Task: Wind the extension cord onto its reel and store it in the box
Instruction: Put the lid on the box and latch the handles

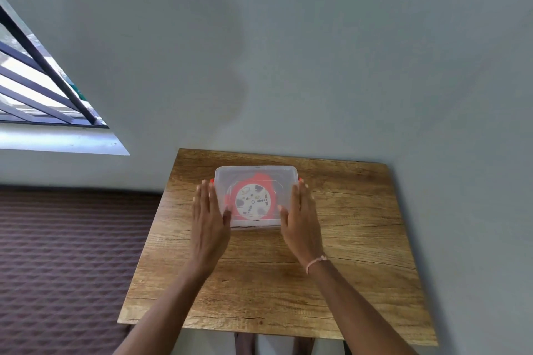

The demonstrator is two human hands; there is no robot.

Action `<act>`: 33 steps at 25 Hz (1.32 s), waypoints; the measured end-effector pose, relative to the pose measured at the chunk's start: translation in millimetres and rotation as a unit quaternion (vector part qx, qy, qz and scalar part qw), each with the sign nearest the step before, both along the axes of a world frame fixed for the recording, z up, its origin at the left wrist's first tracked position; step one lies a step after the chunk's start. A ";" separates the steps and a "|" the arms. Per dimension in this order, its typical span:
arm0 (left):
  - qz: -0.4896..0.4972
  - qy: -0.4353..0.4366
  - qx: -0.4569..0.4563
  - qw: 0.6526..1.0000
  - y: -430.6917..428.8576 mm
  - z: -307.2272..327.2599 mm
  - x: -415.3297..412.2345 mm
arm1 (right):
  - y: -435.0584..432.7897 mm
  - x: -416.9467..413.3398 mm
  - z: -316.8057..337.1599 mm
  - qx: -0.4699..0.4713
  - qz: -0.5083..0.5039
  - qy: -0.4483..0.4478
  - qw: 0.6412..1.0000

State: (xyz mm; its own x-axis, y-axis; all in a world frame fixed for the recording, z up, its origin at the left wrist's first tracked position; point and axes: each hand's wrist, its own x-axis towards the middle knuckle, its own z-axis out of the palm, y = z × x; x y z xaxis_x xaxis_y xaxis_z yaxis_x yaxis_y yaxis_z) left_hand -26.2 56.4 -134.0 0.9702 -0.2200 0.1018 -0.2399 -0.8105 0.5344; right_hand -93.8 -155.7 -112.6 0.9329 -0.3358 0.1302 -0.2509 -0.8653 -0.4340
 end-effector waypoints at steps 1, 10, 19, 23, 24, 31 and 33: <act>-0.043 -0.059 0.029 0.997 2.0 -6.6 -14.0 | 9.5 -13.6 -4.9 -0.030 0.045 -0.010 0.998; -0.162 -0.074 0.200 0.963 -1.5 -33.2 -42.8 | 24.1 -45.9 -35.7 -0.135 0.125 0.073 0.980; -0.199 -0.029 0.231 0.952 -36.4 -22.8 27.7 | -11.0 10.4 -30.9 -0.160 0.107 0.095 0.977; -0.222 -0.019 0.231 0.947 -51.6 -19.5 58.6 | -25.4 35.7 -26.8 -0.175 0.103 0.111 0.973; -0.228 -0.016 0.225 0.947 -53.3 -19.2 64.0 | -27.5 39.8 -26.4 -0.177 0.102 0.112 0.972; -0.220 -0.035 0.208 0.952 -56.7 -29.8 70.1 | -34.1 45.8 -32.8 -0.182 0.113 0.118 0.970; -0.218 -0.042 0.208 0.953 -57.3 -31.6 71.8 | -34.8 46.4 -32.4 -0.183 0.112 0.110 0.970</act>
